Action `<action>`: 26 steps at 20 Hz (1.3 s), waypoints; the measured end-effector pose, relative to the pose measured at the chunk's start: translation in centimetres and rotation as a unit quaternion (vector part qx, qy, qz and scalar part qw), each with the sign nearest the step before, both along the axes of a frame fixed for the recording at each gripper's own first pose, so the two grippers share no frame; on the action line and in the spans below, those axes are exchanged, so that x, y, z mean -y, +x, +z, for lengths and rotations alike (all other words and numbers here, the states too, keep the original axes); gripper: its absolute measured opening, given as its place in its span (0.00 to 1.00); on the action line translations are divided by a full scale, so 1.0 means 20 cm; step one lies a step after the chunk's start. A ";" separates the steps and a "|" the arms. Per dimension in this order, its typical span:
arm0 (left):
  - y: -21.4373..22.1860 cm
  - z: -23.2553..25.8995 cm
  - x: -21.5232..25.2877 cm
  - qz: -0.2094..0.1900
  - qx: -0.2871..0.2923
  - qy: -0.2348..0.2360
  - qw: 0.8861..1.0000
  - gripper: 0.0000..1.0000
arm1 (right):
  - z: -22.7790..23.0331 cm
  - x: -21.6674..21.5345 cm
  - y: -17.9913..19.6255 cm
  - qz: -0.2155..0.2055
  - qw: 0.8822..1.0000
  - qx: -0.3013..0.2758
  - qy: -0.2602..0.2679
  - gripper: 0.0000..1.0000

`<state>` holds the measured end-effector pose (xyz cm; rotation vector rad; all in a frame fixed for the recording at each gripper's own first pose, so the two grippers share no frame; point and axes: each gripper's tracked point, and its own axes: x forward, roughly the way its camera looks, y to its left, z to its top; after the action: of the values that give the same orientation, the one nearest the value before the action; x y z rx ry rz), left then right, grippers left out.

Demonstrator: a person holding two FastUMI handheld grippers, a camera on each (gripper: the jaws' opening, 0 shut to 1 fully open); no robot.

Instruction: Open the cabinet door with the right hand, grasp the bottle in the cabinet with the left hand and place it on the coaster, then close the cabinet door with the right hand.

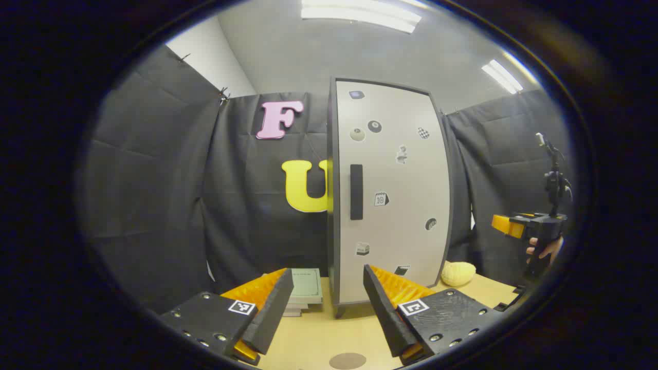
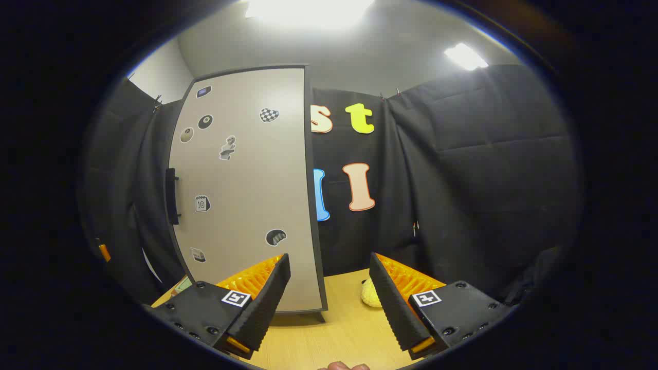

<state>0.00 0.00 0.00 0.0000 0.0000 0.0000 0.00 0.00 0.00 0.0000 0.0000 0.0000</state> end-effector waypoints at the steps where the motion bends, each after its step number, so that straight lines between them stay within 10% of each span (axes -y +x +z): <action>1: 0.00 -0.01 0.00 -0.001 -0.003 -0.006 1.000 0.85 | 0.00 0.01 -0.01 -0.002 1.000 0.000 -0.002 0.98; 26: -0.07 -0.13 -0.09 0.019 -0.021 -0.007 1.000 0.85 | 0.06 -0.08 -0.04 0.037 0.999 -0.015 0.013 0.94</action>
<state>-1.46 1.83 -2.63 -0.0139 0.0415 0.0385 -0.88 1.66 1.12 0.0265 0.0297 0.0745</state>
